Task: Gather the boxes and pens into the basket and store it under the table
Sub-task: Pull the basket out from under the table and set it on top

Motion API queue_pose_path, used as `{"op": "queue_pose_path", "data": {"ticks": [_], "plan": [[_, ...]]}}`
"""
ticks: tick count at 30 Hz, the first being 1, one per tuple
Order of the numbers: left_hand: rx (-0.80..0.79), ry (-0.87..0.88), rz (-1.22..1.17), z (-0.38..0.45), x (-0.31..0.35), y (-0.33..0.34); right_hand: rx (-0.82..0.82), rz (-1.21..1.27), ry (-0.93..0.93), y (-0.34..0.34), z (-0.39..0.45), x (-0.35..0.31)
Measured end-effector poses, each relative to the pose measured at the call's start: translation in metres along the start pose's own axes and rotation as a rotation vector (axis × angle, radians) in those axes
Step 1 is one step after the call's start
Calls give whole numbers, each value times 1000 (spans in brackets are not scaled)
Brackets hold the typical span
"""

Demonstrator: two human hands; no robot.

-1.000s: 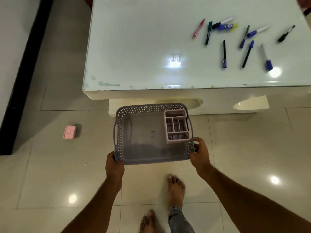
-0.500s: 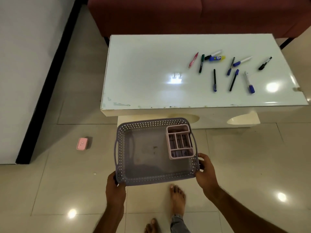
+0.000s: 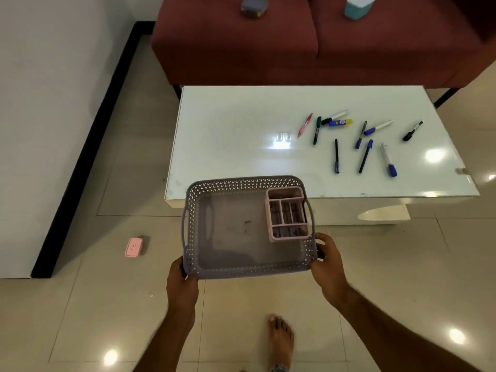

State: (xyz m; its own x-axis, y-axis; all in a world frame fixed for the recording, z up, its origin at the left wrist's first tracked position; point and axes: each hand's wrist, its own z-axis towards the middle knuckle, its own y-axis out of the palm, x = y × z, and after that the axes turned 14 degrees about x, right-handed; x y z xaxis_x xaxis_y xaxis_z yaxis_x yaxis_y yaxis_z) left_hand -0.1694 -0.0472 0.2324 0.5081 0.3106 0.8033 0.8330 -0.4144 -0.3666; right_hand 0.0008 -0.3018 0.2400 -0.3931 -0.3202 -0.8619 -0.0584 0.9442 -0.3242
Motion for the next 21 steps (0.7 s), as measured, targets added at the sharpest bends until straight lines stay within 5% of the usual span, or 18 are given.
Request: {"op": "queue_pose_path", "data": {"ticks": [21], "plan": [[60, 30, 35, 139, 115, 130, 0, -30, -6, 81, 172, -85]]}}
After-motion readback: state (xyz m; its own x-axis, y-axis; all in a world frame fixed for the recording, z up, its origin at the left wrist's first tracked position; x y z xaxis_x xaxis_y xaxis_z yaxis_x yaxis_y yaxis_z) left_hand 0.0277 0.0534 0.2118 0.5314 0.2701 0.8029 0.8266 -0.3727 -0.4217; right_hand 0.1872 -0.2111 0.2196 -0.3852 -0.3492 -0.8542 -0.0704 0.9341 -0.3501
